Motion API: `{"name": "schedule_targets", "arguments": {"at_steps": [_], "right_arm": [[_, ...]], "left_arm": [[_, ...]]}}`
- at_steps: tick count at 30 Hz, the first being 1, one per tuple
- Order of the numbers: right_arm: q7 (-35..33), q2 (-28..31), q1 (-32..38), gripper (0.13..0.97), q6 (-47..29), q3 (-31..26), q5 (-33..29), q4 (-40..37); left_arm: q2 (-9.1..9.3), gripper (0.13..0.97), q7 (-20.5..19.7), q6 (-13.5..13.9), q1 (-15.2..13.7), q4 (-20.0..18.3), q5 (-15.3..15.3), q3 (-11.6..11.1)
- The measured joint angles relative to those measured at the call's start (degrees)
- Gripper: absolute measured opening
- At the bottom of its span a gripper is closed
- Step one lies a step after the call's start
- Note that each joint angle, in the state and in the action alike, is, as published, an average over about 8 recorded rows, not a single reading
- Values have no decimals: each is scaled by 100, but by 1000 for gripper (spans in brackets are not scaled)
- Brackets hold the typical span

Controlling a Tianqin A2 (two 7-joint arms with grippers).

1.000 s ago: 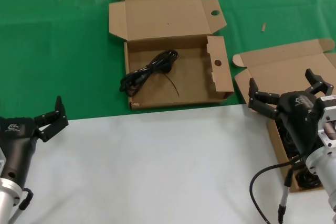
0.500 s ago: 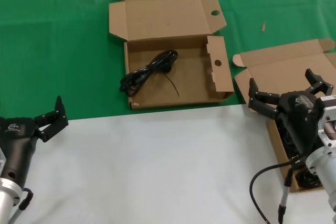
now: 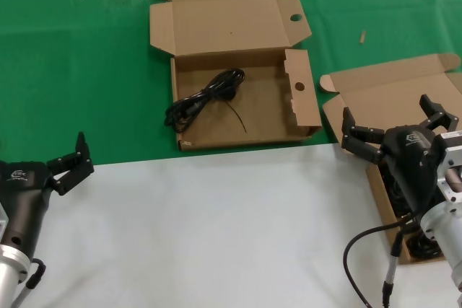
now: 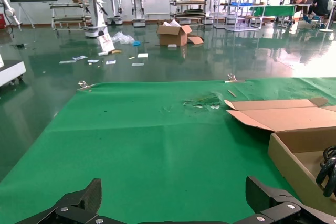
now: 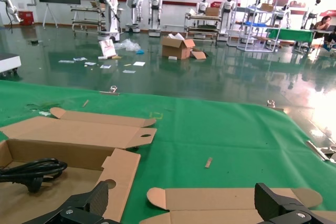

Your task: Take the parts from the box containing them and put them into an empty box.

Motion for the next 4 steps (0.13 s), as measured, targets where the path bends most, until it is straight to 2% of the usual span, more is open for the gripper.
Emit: {"name": "schedule_targets", "arguments": {"at_steps": [4], "right_arm": [[0,0,0,966,0,0,0,0]], "left_arm": [[0,966,0,0,0,0,0,0]]}}
